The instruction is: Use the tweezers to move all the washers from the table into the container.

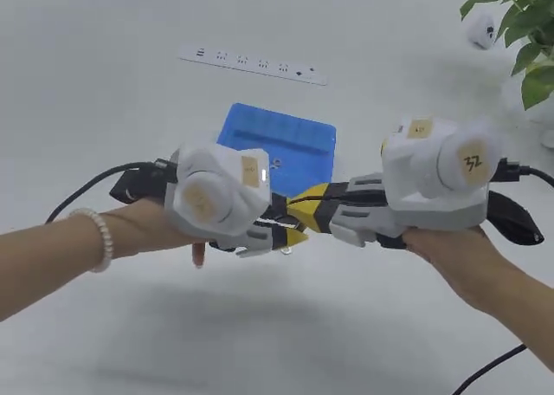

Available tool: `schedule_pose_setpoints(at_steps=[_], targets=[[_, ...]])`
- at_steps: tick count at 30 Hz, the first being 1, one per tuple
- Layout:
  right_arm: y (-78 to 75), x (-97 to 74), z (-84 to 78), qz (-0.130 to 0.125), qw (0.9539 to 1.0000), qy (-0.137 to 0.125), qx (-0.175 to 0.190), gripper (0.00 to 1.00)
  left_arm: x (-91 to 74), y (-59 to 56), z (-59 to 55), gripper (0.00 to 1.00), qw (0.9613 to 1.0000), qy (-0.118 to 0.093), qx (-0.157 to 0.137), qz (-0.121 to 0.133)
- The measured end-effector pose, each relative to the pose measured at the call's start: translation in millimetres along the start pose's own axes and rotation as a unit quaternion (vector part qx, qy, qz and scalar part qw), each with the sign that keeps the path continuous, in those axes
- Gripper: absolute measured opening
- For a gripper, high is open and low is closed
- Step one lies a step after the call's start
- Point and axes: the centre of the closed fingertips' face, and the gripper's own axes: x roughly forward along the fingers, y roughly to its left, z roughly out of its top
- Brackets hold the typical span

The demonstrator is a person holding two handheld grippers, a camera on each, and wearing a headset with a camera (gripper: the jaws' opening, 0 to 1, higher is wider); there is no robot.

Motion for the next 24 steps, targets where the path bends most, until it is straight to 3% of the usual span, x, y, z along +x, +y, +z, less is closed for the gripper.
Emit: schedule_pose_setpoints(at_steps=[3,5,9,15,18,24], targets=[[-2.2,-2.4,1.0,-0.013,0.9999,-0.002,0.001,0.02,-0.3,-2.6,-1.4,0.04,1.0,0.0,-0.004,0.001],[0.8,-6.3,4.9,-0.009,0.9999,-0.005,0.0,0.07,0.2,-4.1,-3.4,0.04,1.0,0.003,-0.003,-0.003],[2.4,-12.6,6.7,-0.008,0.9999,-0.002,-0.012,0.06,-0.2,-3.2,-6.1,0.04,1.0,0.001,-0.008,0.002],[2.9,-26.1,-8.5,-0.012,0.9995,0.02,-0.023,0.06,-2.7,1.9,-5.2,0.04,0.9998,-0.007,-0.014,0.011],[-0.5,-24.5,-12.5,-0.014,0.9995,0.023,-0.016,0.05,-3.2,2.2,-4.1,0.04,0.9997,-0.012,-0.018,0.01],[0.4,-12.1,-3.5,-0.009,0.9993,0.022,-0.029,0.0,-0.2,2.6,-4.5,0.04,0.9997,-0.014,-0.016,0.016]])
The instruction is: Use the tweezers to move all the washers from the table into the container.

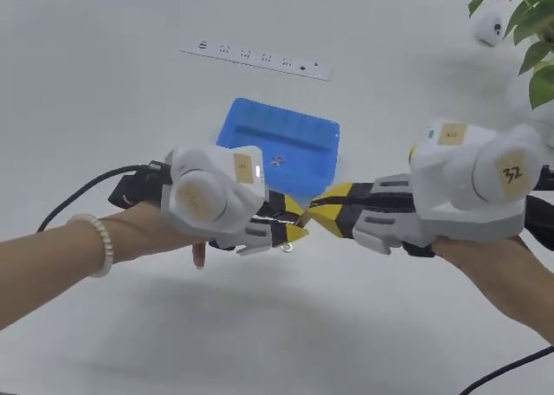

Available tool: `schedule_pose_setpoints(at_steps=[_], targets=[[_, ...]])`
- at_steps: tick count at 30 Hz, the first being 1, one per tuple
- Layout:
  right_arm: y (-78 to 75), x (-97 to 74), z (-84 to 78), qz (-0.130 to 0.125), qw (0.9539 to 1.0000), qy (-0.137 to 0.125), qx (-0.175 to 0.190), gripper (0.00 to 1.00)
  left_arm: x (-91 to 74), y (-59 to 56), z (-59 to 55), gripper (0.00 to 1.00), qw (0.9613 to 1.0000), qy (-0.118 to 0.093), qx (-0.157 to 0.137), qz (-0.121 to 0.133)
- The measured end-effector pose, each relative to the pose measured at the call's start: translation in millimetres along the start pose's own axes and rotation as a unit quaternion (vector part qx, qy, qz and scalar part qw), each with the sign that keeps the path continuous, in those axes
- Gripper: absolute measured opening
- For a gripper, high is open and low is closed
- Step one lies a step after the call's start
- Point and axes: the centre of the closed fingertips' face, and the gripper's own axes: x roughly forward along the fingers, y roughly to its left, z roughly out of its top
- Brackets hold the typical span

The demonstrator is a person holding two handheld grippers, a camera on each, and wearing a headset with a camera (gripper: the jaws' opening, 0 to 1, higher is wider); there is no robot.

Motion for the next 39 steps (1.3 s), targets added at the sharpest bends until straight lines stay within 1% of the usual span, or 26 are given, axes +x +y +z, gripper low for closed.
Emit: schedule_pose_setpoints(at_steps=[1,2,4,5,7,9,12,16,21,28,32,35,37,39], targets=[[0.2,2.2,-0.2,0.004,1.0,0.003,-0.006,0.0,0.8,-0.1,-0.7,0.04,1.0,0.001,0.002,0.002],[3.2,3.0,-0.9,0.015,0.9997,0.006,-0.018,0.0,1.1,1.1,-1.3,0.05,1.0,0.001,0.003,0.005],[1.9,4.7,-1.8,0.013,0.9992,0.011,-0.037,0.0,1.3,3.0,-3.3,0.05,1.0,0.002,-0.002,0.009],[1.3,4.2,-1.0,0.014,0.9992,0.01,-0.035,0.0,0.7,3.9,-3.0,0.05,0.9999,-0.001,-0.001,0.013],[0.0,4.8,-0.1,0.014,0.9992,0.012,-0.034,0.0,0.3,6.4,-3.0,0.06,0.9998,-0.001,-0.007,0.019],[-0.6,5.0,0.3,0.016,0.9993,0.013,-0.03,0.0,0.1,7.2,-2.5,0.06,0.9997,-0.003,-0.019,0.015],[-0.3,4.4,0.1,0.018,0.9992,0.017,-0.032,0.0,0.7,5.1,-2.0,0.06,0.9996,-0.003,-0.027,0.01],[1.1,2.6,1.4,0.02,0.9991,0.018,-0.034,0.0,-0.5,0.5,0.2,0.07,0.9996,-0.005,-0.026,0.007],[1.5,2.6,1.5,0.02,0.999,0.02,-0.036,0.0,-0.7,-1.2,-0.2,0.07,0.9996,-0.005,-0.028,0.008],[-1.2,3.5,1.4,0.018,0.9988,0.022,-0.04,0.0,0.8,3.5,-0.2,0.07,0.9996,-0.003,-0.027,0.011],[-1.9,5.2,-1.0,0.02,0.9987,0.027,-0.038,0.0,3.2,2.6,-2.2,0.07,0.9997,-0.001,-0.025,0.01],[-2.1,5.6,0.5,0.022,0.9989,0.024,-0.034,0.0,3.4,3.3,-1.9,0.07,0.9996,-0.001,-0.028,0.01],[-2.1,5.6,0.9,0.021,0.9988,0.024,-0.037,0.0,2.6,3.2,-3.1,0.07,0.9994,0.004,-0.031,0.011],[-2.4,5.5,1.1,0.021,0.9988,0.024,-0.039,0.0,1.0,3.1,-4.8,0.07,0.9995,0.009,-0.027,0.01]])
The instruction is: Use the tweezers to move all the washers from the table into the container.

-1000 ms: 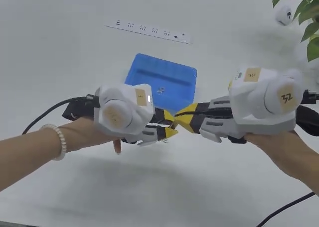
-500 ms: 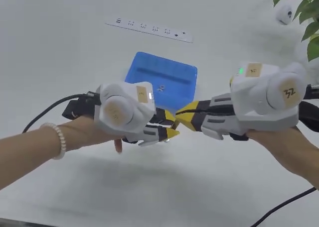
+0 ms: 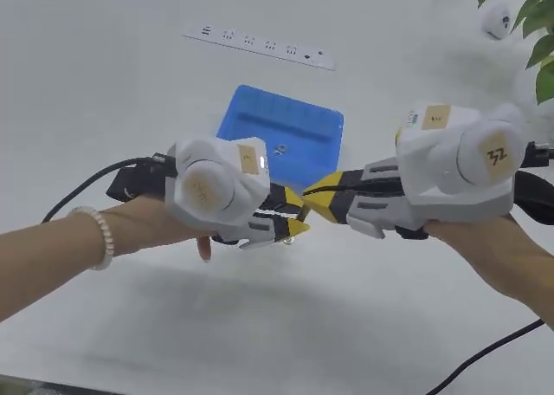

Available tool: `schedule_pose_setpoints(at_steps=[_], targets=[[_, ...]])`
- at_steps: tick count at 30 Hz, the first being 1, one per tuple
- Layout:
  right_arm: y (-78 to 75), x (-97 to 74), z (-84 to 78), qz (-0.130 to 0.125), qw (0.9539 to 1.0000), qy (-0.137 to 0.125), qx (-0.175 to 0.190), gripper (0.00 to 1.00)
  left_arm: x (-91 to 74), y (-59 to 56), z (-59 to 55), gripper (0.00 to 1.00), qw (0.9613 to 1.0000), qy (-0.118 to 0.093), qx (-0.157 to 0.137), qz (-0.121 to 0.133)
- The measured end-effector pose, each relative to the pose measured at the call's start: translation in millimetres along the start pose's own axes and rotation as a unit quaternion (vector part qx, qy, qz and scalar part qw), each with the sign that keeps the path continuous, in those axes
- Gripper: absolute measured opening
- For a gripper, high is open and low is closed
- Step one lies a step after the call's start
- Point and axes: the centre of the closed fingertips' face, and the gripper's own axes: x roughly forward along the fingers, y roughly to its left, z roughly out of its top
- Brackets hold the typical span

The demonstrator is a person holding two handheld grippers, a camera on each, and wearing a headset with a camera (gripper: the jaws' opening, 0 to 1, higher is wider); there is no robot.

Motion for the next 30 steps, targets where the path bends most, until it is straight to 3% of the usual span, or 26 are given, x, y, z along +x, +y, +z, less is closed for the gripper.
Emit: schedule_pose_setpoints(at_steps=[10,15,21,30], targets=[[0.9,-1.1,-0.9,0.003,1.0,-0.002,0.001,0.0,-1.8,-1.2,-5.2,0.07,0.9994,0.012,-0.01,-0.031],[2.9,-1.0,-0.8,0.006,1.0,-0.001,-0.001,0.0,-2.1,-6.0,-4.9,0.05,0.9987,0.015,0.002,-0.049],[3.6,-2.9,3.9,0.007,1.0,-0.004,0.002,0.0,-8.1,-6.5,-2.0,0.03,0.9982,0.025,0.001,-0.054],[1.0,-7.2,18.1,-0.013,0.9995,-0.026,0.014,0.0,-18.8,1.3,6.3,0.02,0.9984,0.028,0.006,-0.05]])
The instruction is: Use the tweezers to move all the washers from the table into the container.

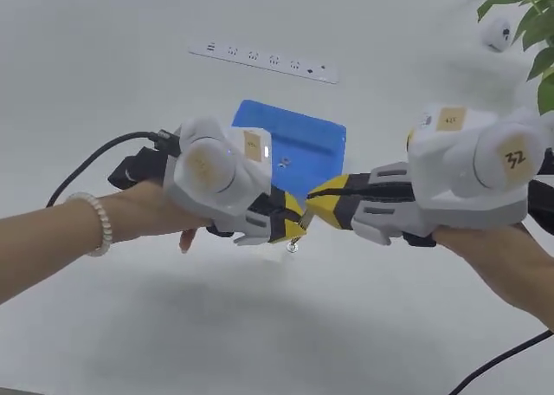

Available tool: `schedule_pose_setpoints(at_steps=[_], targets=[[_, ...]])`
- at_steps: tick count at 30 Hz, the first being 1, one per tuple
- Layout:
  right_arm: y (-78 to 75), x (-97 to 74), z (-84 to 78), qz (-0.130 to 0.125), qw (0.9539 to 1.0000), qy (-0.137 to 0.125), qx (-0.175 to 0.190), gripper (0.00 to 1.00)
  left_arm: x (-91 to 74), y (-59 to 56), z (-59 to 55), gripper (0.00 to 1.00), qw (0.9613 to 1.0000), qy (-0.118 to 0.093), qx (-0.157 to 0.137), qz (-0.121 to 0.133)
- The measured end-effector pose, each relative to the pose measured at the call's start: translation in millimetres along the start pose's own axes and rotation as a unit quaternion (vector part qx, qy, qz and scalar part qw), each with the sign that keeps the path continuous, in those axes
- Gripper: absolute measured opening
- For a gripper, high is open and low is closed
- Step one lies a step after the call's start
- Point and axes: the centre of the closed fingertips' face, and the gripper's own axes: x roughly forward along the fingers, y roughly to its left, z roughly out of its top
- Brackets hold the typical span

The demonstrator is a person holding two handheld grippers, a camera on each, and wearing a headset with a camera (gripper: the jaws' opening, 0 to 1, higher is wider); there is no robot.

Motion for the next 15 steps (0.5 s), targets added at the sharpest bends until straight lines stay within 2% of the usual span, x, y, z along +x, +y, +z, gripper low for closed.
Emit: schedule_pose_setpoints(at_steps=[5,10,15], targets=[[-7.6,-5.5,14.6,-0.016,0.9996,-0.019,-0.01,0.0,-6.1,9.3,17.5,0.02,1.0,-0.002,0.007,0.006],[-23.7,-12.7,37.5,-0.034,0.9982,-0.043,-0.022,0.0,-12.9,29.4,39.6,0.02,0.9996,-0.006,0.022,0.019],[-44.2,-15.5,47.4,-0.055,0.9966,-0.057,-0.025,0.0,-14.8,50.8,48.8,0.02,0.9988,0.001,0.035,0.034]])
